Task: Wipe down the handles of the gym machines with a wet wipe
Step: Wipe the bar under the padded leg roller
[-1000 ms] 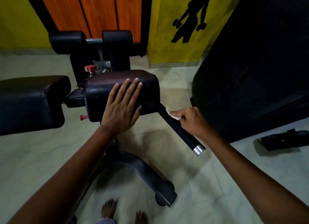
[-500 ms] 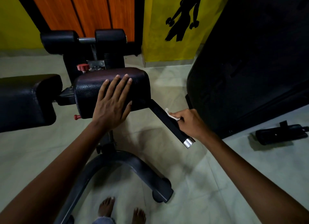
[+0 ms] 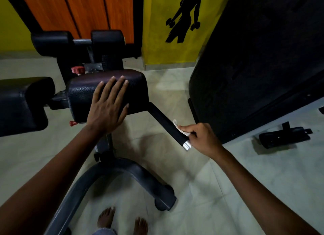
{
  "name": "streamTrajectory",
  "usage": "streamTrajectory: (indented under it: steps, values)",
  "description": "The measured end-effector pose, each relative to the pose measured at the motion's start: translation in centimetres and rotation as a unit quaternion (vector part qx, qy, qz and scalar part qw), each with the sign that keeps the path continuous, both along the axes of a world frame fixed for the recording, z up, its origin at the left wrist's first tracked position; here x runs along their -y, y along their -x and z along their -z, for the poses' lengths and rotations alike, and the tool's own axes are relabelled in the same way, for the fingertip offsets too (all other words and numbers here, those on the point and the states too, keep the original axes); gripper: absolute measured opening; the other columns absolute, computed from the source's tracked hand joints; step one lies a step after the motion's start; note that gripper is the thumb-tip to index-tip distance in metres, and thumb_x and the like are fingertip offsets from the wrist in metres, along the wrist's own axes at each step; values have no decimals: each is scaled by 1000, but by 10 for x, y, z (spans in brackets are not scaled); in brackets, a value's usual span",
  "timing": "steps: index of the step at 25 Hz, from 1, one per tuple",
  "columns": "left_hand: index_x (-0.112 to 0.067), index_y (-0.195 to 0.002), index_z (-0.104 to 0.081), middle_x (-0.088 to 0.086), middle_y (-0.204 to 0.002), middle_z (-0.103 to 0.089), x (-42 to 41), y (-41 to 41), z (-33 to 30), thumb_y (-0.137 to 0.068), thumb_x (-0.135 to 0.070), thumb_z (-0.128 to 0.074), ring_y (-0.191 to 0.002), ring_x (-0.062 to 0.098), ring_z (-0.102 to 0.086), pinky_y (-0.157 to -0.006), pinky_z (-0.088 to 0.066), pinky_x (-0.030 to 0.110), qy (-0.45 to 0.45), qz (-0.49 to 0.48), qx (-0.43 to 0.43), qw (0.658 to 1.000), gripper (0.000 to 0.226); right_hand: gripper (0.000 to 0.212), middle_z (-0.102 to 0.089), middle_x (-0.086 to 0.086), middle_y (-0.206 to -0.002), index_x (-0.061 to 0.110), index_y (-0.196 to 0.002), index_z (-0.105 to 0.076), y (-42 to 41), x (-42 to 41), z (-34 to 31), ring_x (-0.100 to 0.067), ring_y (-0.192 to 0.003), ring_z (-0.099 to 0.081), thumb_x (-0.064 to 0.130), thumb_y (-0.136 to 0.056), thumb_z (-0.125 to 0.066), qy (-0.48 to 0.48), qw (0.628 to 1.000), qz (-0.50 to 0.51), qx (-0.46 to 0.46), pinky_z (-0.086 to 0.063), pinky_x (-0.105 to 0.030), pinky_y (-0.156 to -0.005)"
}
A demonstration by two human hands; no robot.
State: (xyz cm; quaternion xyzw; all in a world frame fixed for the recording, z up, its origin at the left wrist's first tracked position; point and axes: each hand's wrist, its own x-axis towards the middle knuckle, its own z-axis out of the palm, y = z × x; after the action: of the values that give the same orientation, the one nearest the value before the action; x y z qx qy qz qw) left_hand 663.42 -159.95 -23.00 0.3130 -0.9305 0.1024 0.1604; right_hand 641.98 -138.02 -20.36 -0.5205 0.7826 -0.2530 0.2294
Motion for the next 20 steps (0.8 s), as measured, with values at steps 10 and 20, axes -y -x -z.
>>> streamTrajectory:
  steps: [10, 20]
  values:
    - [-7, -150, -17, 14, -156, -20, -1, 0, 0, -95, -43, -25, -145, 30, -16, -118, -6, 45, 13, 1, -7, 1000, 66, 39, -67, -4, -113, 6, -114, -65, 5, 5, 7, -10, -105, -63, -11, -83, -48, 3, 999, 22, 37, -47, -15, -91]
    - [-8, -150, -16, 12, -157, -16, 4, 0, 11, -97, -43, -27, -146, 28, -14, -119, -9, 45, 32, 3, -14, 999, 65, 38, -67, -9, -112, 6, -109, -68, -8, 108, 26, -17, -109, -61, -7, -81, -45, 19, 999, 26, -27, -36, -3, -86]
